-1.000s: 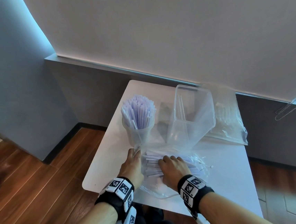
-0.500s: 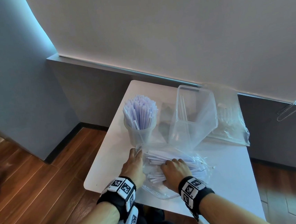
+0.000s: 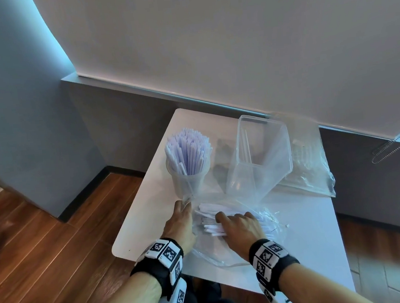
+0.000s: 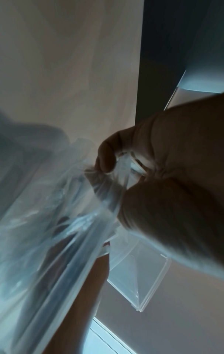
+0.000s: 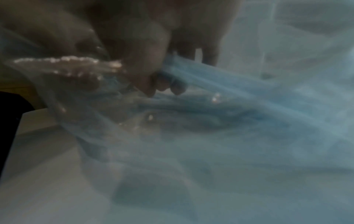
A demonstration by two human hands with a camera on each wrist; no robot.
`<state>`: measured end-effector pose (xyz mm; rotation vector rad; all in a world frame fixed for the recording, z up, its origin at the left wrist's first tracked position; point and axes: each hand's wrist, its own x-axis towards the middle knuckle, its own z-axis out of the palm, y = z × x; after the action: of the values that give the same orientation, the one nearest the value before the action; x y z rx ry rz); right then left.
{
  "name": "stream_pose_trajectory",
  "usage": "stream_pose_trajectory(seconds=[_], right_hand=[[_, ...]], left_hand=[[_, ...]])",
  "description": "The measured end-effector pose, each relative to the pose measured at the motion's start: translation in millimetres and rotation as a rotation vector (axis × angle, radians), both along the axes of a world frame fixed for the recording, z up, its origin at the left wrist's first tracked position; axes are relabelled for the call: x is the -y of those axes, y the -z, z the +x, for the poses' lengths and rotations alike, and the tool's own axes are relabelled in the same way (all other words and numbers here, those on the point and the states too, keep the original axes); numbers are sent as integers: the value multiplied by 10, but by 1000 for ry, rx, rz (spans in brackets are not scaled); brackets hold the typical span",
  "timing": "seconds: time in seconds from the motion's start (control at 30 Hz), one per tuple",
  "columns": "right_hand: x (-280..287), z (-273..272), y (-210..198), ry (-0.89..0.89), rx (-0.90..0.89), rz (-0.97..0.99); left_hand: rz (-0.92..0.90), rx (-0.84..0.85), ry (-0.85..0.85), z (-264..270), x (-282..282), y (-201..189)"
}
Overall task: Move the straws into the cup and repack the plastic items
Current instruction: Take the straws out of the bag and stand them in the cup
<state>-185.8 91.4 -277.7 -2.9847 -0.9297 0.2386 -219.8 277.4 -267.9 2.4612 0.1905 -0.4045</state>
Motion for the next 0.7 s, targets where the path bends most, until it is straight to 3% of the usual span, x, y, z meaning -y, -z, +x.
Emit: stream_pose_trajectory(seconds=[0.37,0.53,0.7], right_hand=[[-77,2,13,10,-84,-140],[-60,-75,-66,7,-72,-57],[38,-66,-321,139,-189,136]], left_hand=[[15,-10,0,14,-1,-37],[3,-9,-1,15,1,-32],[-6,-20,-15,17,-40,-35]])
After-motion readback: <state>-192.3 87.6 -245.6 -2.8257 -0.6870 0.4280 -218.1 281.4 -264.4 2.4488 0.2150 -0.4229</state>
